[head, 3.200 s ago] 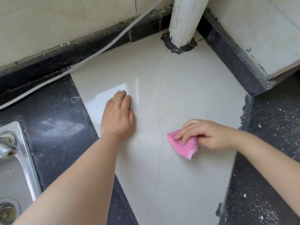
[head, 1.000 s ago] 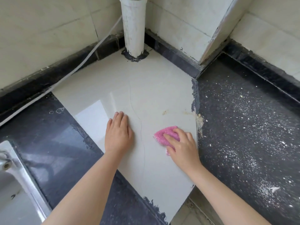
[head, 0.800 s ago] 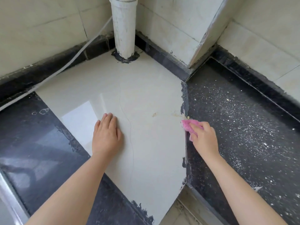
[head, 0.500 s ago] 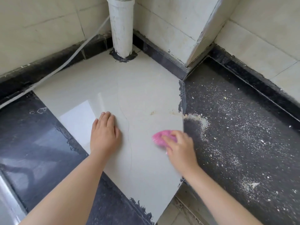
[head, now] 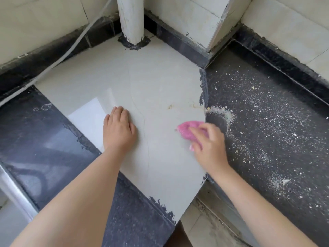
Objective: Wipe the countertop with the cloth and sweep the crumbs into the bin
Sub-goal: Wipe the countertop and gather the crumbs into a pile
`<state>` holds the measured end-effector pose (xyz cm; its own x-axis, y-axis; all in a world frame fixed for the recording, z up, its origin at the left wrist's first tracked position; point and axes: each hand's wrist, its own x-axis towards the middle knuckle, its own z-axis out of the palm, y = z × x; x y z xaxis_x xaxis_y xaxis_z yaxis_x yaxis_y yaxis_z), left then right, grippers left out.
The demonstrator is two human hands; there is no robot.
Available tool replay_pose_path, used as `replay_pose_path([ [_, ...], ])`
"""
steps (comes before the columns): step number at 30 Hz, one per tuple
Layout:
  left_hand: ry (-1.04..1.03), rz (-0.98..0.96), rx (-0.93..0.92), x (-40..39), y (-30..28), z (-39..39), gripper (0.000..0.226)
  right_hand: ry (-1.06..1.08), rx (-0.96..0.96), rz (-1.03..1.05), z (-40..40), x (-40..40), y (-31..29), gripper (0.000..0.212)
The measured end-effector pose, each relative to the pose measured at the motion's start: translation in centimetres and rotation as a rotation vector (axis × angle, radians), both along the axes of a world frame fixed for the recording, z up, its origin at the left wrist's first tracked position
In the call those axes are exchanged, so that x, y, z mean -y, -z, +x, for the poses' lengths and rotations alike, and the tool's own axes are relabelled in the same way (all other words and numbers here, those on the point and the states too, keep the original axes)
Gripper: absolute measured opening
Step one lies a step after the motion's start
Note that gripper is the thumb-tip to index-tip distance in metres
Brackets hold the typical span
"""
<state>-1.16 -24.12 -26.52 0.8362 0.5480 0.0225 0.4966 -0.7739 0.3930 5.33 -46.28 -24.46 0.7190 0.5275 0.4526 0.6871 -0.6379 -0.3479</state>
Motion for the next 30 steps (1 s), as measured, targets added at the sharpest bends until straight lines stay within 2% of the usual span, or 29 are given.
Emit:
replay_pose_path([
  [3, 0.002, 0.009, 0.011, 0.0, 0.2, -0.1, 0.052, -0.259, -0.017, -0.081, -5.4, -0.8, 2.0, 0.035],
  [5, 0.007, 0.01, 0.012, 0.0, 0.2, -0.1, 0.05, -0.296, -0.011, -0.146, -6.2, 0.3, 3.0, 0.035],
  [9, 0.0, 0.0, -0.004, 0.0, 0.3, 0.0, 0.04, -0.121, -0.053, -0.144, -2.2, 3.8, 3.2, 0.043],
  [11, 0.001, 0.011, 0.002, 0.0, 0.3, -0.1, 0.044, -0.035, -0.162, -0.173, 0.3, 4.9, 1.8, 0.035],
  [14, 0.002, 0.015, 0.0, 0.0, 0.4, 0.0, 0.048, 0.147, -0.309, -0.104, 3.7, 6.3, 0.5, 0.024],
  [16, -0.002, 0.009, 0.001, -0.1, 0.4, 0.0, 0.04, 0.254, -0.267, -0.101, 4.2, 6.5, -0.3, 0.029],
  [20, -0.006, 0.017, 0.003, 0.2, 0.4, -0.1, 0.04, 0.013, -0.098, -0.013, -0.2, 4.5, -0.3, 0.037],
  [22, -0.01, 0.019, -0.002, 0.3, 0.4, 0.0, 0.045, -0.137, -0.02, -0.069, -2.6, 4.2, 1.3, 0.043],
  [24, -0.014, 0.022, -0.004, 0.3, 0.5, 0.0, 0.047, -0.193, -0.034, -0.145, -3.2, 4.7, 2.9, 0.055],
  [26, -0.015, 0.027, 0.002, 0.3, 0.6, -0.1, 0.047, -0.155, -0.064, -0.176, -1.7, 5.5, 3.4, 0.056],
  [30, -0.023, 0.016, -0.007, 0.4, 0.4, 0.0, 0.052, 0.106, -0.148, -0.228, 2.7, 6.4, 1.4, 0.04],
])
